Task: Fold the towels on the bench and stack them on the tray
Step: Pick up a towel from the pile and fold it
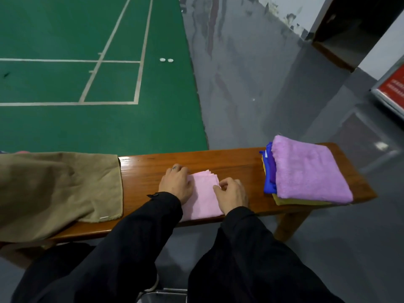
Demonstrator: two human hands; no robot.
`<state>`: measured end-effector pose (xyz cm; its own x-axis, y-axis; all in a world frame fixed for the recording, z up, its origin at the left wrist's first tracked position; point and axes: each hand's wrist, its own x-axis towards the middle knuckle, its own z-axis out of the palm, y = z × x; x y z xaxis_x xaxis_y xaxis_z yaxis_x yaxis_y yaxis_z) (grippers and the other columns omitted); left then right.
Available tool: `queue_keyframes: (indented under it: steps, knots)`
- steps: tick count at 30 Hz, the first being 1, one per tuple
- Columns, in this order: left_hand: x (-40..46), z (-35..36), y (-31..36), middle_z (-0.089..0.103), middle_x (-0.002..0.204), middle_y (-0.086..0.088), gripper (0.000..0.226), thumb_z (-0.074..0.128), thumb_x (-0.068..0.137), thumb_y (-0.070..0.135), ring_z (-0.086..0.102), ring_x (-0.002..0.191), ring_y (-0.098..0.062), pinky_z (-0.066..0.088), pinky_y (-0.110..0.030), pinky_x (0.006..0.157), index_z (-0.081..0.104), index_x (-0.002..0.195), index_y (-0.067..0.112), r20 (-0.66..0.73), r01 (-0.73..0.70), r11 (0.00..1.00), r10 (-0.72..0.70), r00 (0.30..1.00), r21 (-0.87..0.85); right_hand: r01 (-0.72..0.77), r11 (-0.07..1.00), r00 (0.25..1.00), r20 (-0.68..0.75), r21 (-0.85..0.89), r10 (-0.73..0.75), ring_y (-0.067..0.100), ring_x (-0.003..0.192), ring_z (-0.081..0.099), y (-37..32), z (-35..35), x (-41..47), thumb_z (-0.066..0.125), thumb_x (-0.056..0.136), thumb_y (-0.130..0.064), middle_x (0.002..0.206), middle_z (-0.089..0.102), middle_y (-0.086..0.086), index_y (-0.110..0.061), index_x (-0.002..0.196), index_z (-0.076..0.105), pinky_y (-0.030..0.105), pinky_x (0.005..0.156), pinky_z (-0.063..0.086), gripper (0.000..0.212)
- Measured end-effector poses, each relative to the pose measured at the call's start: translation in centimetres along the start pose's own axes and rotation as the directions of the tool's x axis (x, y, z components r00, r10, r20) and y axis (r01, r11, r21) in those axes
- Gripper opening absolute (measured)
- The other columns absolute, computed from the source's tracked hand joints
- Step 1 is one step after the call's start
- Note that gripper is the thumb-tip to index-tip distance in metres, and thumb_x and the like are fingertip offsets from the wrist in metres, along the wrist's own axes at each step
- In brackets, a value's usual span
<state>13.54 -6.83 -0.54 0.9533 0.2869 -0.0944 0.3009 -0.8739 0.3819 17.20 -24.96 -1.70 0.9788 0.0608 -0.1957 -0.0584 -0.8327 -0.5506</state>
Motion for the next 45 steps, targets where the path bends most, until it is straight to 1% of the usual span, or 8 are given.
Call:
queue_keyframes:
  steps: [5, 12, 19, 26, 33, 39, 42, 45]
  knots:
    - [0.0, 0.4, -1.3, 0.062, 0.117, -0.003, 0.021, 0.052, 0.099, 0.025, 0.055, 0.107, -0.024, 0.051, -0.037, 0.094, 0.064, 0.114, 0.017, -0.029, -0.045, 0.999, 0.045, 0.999, -0.012, 0.038, 0.999, 0.998, -0.039, -0.039, -0.039, 0.015, 0.095, 0.057, -0.2, 0.6, -0.4, 0.063, 0.097, -0.042, 0.104, 0.06, -0.007, -0.031, 0.097, 0.062, 0.038, 0.082, 0.057, 0.011]
    - [-0.9, 0.4, -1.8, 0.058, 0.106, -0.002, 0.012, 0.052, 0.097, 0.023, 0.053, 0.098, -0.022, 0.05, -0.037, 0.087, 0.06, 0.102, 0.017, -0.112, -0.071, 0.988, 0.056, 0.992, -0.134, 0.039, 0.995, 0.996, -0.078, 0.09, -0.032, 0.013, 0.077, 0.061, -0.6, 0.4, -0.9, 0.062, 0.096, -0.04, 0.082, 0.061, -0.011, -0.031, 0.093, 0.054, 0.041, 0.073, 0.059, 0.013]
    - [-1.3, 1.1, -2.6, 0.058, 0.121, -0.003, 0.028, 0.053, 0.098, 0.033, 0.052, 0.112, -0.023, 0.046, -0.034, 0.1, 0.065, 0.119, 0.018, -0.075, -0.035, 0.998, 0.031, 0.997, -0.06, 0.025, 0.993, 1.0, 0.004, -0.118, -0.025, 0.016, 0.102, 0.051, -1.2, 0.5, -0.4, 0.063, 0.092, -0.054, 0.112, 0.051, -0.005, -0.027, 0.111, 0.06, 0.037, 0.09, 0.052, 0.033]
    - [-1.3, 1.1, -2.3, 0.06, 0.121, -0.004, 0.023, 0.055, 0.098, 0.025, 0.053, 0.11, -0.023, 0.048, -0.034, 0.098, 0.067, 0.115, 0.016, -0.091, -0.037, 0.997, 0.03, 0.995, -0.07, 0.046, 0.999, 0.999, -0.014, 0.028, -0.045, 0.014, 0.089, 0.061, -1.5, 0.6, -0.7, 0.064, 0.097, -0.038, 0.098, 0.063, -0.008, -0.031, 0.103, 0.057, 0.04, 0.082, 0.059, 0.011]
    - [-1.6, 0.9, -2.4, 0.054, 0.112, 0.0, 0.015, 0.056, 0.097, 0.028, 0.059, 0.089, -0.017, 0.056, -0.033, 0.085, 0.062, 0.106, 0.019, -0.093, 0.009, 0.986, -0.025, 0.995, -0.167, 0.127, 0.99, 0.979, -0.168, 0.061, -0.115, 0.011, 0.087, 0.06, -1.5, 0.7, -2.0, 0.07, 0.093, -0.03, 0.094, 0.062, -0.013, -0.034, 0.098, 0.055, 0.039, 0.079, 0.058, 0.015]
    - [-2.3, 0.0, -2.7, 0.045, 0.105, 0.003, 0.008, 0.051, 0.094, 0.029, 0.058, 0.082, -0.021, 0.055, -0.038, 0.08, 0.051, 0.092, 0.022, -0.077, 0.074, 0.969, -0.094, 0.993, -0.237, 0.219, 0.945, 0.973, -0.128, 0.245, -0.192, 0.01, 0.095, 0.063, -2.7, 0.6, -2.3, 0.064, 0.098, -0.031, 0.106, 0.065, -0.015, -0.035, 0.125, 0.054, 0.035, 0.08, 0.058, 0.029]
    - [-2.4, 0.1, -3.4, 0.048, 0.107, 0.002, 0.008, 0.052, 0.094, 0.029, 0.059, 0.092, -0.022, 0.053, -0.036, 0.084, 0.051, 0.098, 0.022, -0.071, 0.109, 0.963, -0.13, 0.989, -0.248, 0.203, 0.957, 0.978, -0.092, 0.205, -0.188, 0.014, 0.099, 0.062, -2.9, 1.0, -1.7, 0.062, 0.099, -0.028, 0.112, 0.066, -0.01, -0.033, 0.131, 0.052, 0.037, 0.083, 0.057, 0.034]
    - [-2.3, 0.3, -3.6, 0.053, 0.128, -0.006, 0.039, 0.057, 0.094, 0.033, 0.057, 0.115, -0.025, 0.051, -0.037, 0.097, 0.05, 0.129, 0.018, -0.059, 0.106, 0.952, -0.128, 0.99, -0.286, 0.194, 0.981, 0.976, -0.105, 0.011, -0.192, 0.016, 0.11, 0.057, -2.4, 1.8, -0.8, 0.064, 0.097, -0.03, 0.124, 0.06, -0.006, -0.031, 0.135, 0.051, 0.037, 0.094, 0.053, 0.039]
